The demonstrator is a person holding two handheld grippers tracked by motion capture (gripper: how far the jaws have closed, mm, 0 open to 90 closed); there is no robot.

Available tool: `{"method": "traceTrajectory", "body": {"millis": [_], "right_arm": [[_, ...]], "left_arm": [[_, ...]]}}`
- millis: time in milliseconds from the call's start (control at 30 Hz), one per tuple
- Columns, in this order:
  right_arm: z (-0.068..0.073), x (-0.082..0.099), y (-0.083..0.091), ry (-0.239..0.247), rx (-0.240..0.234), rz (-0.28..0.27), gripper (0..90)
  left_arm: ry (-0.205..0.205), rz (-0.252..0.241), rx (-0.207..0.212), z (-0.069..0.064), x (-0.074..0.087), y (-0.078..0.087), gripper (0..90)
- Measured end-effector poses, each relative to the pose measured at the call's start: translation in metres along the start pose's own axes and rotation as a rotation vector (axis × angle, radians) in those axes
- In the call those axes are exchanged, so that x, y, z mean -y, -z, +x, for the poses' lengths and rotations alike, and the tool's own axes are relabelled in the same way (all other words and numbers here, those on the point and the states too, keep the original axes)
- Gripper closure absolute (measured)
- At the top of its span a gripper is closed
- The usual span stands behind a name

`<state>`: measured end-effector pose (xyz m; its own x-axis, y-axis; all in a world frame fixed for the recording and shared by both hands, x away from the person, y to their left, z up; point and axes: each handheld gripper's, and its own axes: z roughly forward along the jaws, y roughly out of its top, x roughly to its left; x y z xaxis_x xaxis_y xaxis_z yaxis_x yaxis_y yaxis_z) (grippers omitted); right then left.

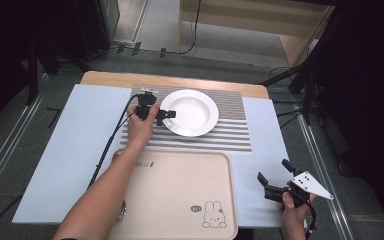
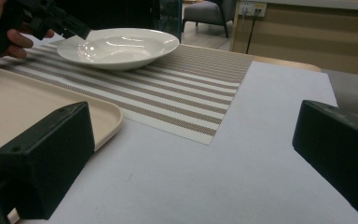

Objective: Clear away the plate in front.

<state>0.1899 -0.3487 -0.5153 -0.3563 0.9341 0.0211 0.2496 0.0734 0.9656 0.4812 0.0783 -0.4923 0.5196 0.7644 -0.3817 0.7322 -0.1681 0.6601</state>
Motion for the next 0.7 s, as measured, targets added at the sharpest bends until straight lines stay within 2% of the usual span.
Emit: {"method": "traceTrajectory", "body": {"millis": [133,200,400,533,700], "right_arm": [[0.000,0.000,0.000,0.001,0.001,-0.001,0.0],[0.000,0.000,0.000,0.000,0.000,-0.002,0.0],[0.000,0.000,0.000,0.002,0.001,-0.001,0.0],[0.000,0.000,0.000,0.002,0.002,-0.001,0.0],[0.000,0.000,-0.001,0.002,0.002,0.001,0.0]], "left_arm": [[0.026,0.001,0.010,0.001,0.001,-0.005,27.2],[0.036,0.002,0.006,0.001,0.002,-0.007,32.8],[0.049,-0.002,0.028,0.003,0.003,-0.011,34.2],[0.060,0.017,0.059,0.005,0.003,-0.013,34.2],[0.095,0.016,0.078,0.006,0.003,-0.015,34.6]]}}
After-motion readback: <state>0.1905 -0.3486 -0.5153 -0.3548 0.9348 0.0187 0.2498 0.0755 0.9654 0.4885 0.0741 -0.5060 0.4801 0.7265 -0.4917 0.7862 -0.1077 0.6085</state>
